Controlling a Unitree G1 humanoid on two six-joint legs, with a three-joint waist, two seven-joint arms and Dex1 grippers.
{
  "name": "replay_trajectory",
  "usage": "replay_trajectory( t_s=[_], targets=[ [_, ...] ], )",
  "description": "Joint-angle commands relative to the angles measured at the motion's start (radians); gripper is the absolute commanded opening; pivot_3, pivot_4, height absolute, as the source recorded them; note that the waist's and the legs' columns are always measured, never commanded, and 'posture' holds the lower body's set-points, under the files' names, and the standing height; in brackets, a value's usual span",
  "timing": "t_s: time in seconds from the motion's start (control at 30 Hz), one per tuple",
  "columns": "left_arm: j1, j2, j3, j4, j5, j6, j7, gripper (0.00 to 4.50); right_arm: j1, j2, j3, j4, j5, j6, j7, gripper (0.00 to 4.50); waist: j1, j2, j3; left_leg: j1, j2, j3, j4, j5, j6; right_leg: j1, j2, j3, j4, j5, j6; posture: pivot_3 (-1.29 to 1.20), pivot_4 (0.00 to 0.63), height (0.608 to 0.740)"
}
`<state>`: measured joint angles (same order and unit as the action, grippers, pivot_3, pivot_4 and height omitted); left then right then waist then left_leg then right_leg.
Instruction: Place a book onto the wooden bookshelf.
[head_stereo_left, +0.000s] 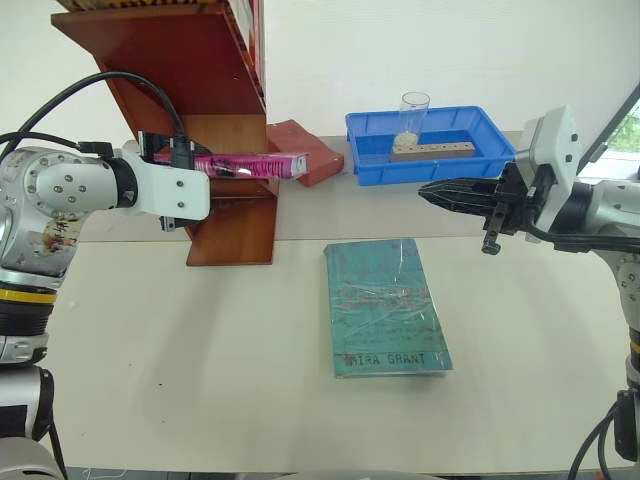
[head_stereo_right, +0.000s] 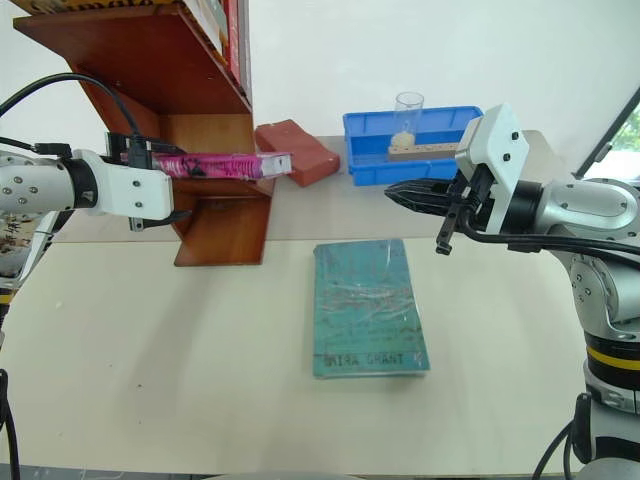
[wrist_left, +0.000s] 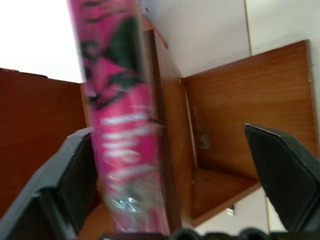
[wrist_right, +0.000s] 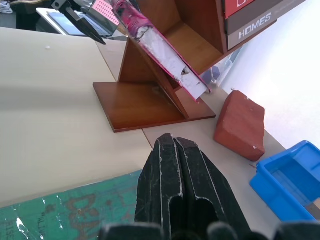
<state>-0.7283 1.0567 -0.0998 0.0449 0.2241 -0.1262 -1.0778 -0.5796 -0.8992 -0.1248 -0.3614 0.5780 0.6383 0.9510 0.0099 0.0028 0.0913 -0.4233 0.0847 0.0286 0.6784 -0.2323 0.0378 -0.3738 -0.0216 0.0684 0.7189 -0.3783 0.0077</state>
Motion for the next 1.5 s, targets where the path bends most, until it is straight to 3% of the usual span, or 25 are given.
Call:
replay_trajectory(
  t_s=[0.03,0.3,0.63,0.7,0.87,1.07,1.33,1.5],
  targets=[
    [0.005,0.045,0.065,-0.053,-0.052,0.036,-0.026,4.45,-0.032,-0.008,-0.019,-0.002,-0.004,-0.032,0.007,0.00,0.003,0.000,0.000,0.000,0.000,0.000,0.000,0.000,0.000,0.000,0.000,0.000,0.000,0.000,0.000,0.00,0.150,0.637],
    [0.014,0.087,0.212,-0.118,-0.230,0.248,-0.070,4.45,-0.054,-0.009,-0.002,0.037,-0.022,-0.054,0.029,0.00,0.000,0.000,0.000,0.000,0.000,0.000,0.000,0.000,0.000,-0.001,0.000,0.000,0.000,0.000,0.000,0.00,0.150,0.637],
    [0.097,0.154,0.310,-0.118,-0.322,0.302,-0.092,4.45,-0.079,-0.004,0.017,0.074,-0.040,-0.072,0.055,0.00,0.005,0.000,0.000,0.000,0.000,0.000,0.000,0.000,0.000,-0.001,0.000,-0.001,0.000,0.000,0.000,0.00,0.150,0.637],
    [0.129,0.136,0.381,-0.151,-0.444,0.421,-0.123,4.45,-0.078,-0.004,0.014,0.072,-0.039,-0.072,0.059,0.00,0.003,0.000,0.000,0.000,0.000,0.001,0.000,0.000,0.000,-0.001,0.000,-0.001,0.000,0.000,0.000,0.00,0.150,0.637],
    [0.299,0.125,0.567,-0.242,-0.679,0.731,-0.178,4.45,-0.069,-0.058,0.007,0.077,-0.031,-0.076,0.147,0.00,-0.003,-0.001,0.001,0.000,0.001,0.001,-0.001,0.000,0.000,-0.004,0.000,-0.001,0.001,0.000,0.000,0.00,0.150,0.637],
    [0.553,0.065,0.693,-0.391,-0.765,0.879,-0.133,4.45,-0.043,-0.151,-0.001,0.119,-0.050,-0.099,0.249,0.00,0.001,-0.002,0.001,0.001,0.001,0.002,-0.001,0.000,0.000,-0.004,-0.001,-0.002,0.001,0.000,0.000,0.00,0.150,0.637],
    [0.704,-0.006,0.743,-0.417,-0.744,0.843,-0.051,4.50,0.028,-0.232,-0.008,0.150,-0.083,-0.172,0.344,2.62,0.003,-0.004,0.001,0.001,0.001,0.002,-0.001,0.000,0.000,-0.004,-0.003,-0.002,0.000,0.002,-0.006,0.00,0.150,0.637],
    [0.702,-0.002,0.737,-0.408,-0.755,0.833,-0.035,4.50,0.024,-0.224,-0.001,0.159,-0.096,-0.192,0.342,2.62,0.002,-0.003,0.001,0.001,0.001,0.002,-0.001,0.000,0.000,-0.004,-0.003,-0.002,0.000,0.002,-0.006,0.00,0.150,0.637]
  ],
)
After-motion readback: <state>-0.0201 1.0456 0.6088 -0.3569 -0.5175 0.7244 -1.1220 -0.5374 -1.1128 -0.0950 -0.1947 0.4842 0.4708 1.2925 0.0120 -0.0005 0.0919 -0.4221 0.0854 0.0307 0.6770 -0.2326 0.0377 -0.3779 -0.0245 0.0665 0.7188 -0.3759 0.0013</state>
